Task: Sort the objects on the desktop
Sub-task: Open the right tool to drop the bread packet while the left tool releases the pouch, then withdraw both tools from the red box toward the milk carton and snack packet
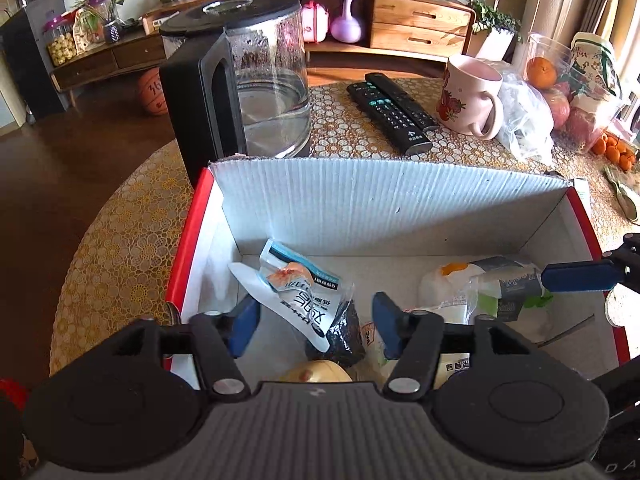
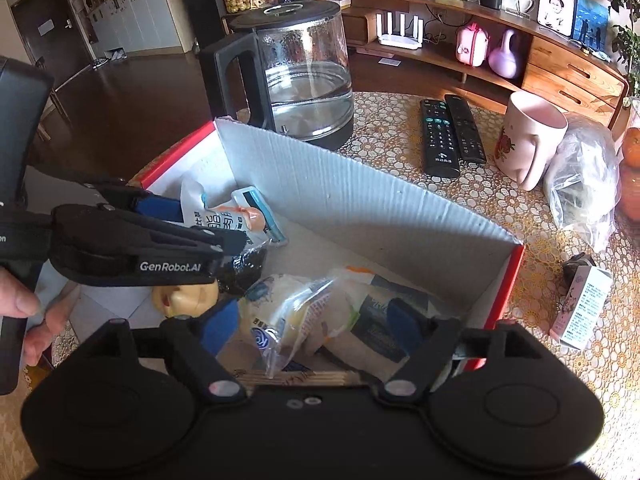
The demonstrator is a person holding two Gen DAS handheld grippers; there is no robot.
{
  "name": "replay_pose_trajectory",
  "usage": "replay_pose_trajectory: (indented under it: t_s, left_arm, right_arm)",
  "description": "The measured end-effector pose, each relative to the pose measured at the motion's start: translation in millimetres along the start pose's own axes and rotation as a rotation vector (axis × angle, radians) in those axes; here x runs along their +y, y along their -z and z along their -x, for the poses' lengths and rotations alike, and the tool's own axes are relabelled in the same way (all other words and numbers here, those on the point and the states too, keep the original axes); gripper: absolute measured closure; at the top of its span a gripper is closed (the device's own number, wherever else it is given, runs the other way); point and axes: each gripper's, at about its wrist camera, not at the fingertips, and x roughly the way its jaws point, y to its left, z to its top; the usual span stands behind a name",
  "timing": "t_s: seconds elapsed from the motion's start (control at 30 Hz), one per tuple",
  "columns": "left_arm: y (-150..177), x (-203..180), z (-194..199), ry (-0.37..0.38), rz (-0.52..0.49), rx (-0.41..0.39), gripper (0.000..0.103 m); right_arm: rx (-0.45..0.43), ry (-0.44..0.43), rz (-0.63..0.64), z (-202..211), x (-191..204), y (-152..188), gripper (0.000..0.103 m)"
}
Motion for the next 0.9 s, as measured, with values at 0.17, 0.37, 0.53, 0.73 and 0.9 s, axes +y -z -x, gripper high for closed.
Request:
replay_pose_trajectory:
  t_s: [0.17,0.37,0.53,0.73,0.9]
  left_arm:
    - [1,-4,13,0.003,0.001,-0.018,0.037]
    - [5,-13,32,0.011,-0.012,-0.038,0.037]
    - [11,-23,50,0.021,-0.018,-0.050,0.036]
    - [19,-39,76,0.053,-0.040,-0.071,0.033]
    - [30,-62,98,0.094,-0.063,-0.083,0.033]
  right_arm:
    - [-0.019,-0.014,0.013,20,3,5,0.022]
    - [-0.046,-0.033,0.013,50,2,13,0.021]
    - [-0.071,-0.040,-0.018,74,-7,21,0.021]
    - [-0.100,-0.025,-0.037,107,-25,35,0.021]
    - [-0.115,0.011,-0.060,135,-46,53,0.021]
